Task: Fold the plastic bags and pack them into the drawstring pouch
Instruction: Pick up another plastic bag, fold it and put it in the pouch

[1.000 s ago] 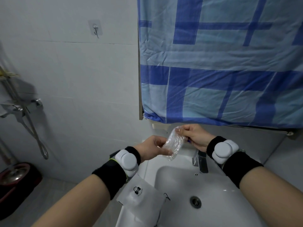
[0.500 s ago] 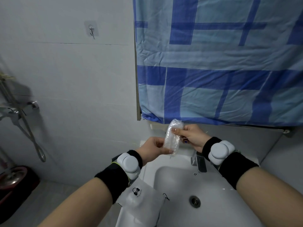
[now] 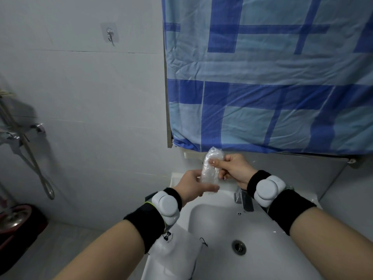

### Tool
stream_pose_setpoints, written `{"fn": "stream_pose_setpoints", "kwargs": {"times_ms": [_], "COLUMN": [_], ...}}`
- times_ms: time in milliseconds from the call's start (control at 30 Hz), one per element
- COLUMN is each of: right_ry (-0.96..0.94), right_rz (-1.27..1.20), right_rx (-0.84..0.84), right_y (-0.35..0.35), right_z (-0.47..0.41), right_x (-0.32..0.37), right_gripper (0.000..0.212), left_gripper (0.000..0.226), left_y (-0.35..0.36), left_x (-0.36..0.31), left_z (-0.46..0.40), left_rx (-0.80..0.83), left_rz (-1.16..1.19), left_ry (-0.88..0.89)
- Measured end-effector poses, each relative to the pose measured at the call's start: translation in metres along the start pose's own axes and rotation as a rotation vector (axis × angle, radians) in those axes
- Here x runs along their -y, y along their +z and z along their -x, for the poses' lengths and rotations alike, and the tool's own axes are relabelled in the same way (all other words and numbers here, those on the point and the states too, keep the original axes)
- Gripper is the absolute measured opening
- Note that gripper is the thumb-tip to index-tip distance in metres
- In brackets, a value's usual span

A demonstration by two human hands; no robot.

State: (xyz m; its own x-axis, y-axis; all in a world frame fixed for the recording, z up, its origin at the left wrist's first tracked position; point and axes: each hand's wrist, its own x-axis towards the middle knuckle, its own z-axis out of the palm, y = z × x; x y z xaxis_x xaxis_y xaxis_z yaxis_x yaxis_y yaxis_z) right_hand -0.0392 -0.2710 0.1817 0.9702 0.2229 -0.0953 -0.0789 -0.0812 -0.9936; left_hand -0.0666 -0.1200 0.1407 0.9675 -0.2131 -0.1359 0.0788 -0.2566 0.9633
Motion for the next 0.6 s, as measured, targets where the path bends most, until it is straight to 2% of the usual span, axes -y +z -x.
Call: {"fn": "stream_pose_setpoints", "kwargs": {"times_ms": [167, 233, 300, 367, 433, 534, 600], "right_ry": [0.014, 0.036, 0.071, 0.088, 0.079, 0.075, 0.077], "right_rz": [-0.036, -0.017, 0.03, 0.07, 0.111, 0.138, 0.126], "right_rx": [0.002, -0.001, 0.017, 0.04, 0.061, 0.081, 0.089], "right_y": [-0.006, -0.009, -0.01, -0.01, -0.007, -0.003, -0.004], "right_z": [-0.002, -0.002, -0.002, -0.002, -0.001, -0.002, -0.002], "right_x": [0.006, 0.004, 0.003, 0.001, 0.001, 0.001, 0.003], "right_gripper": [0.008, 0.01, 0.012, 0.012, 0.014, 0.022, 0.019], "left_gripper": [0.018, 0.047, 0.06, 0.054, 0.039, 0.018, 0.023], "left_y": [-0.004, -0.007, -0.01, -0.012, -0.012, -0.012, -0.015], "left_x": [0.004, 0.004, 0.002, -0.004, -0.009, -0.015, -0.015], "left_z": [-0.002, -0.003, -0.005, -0.005, -0.005, -0.006, -0.007], "left_rx": [-0.001, -0.09, -0.198, -0.22, -0.186, -0.098, -0.025], "left_rz": [-0.024, -0.033, -0.025, 0.004, -0.077, -0.213, -0.134], "left_ry": [0.002, 0.044, 0.141, 0.286, 0.425, 0.466, 0.447]}}
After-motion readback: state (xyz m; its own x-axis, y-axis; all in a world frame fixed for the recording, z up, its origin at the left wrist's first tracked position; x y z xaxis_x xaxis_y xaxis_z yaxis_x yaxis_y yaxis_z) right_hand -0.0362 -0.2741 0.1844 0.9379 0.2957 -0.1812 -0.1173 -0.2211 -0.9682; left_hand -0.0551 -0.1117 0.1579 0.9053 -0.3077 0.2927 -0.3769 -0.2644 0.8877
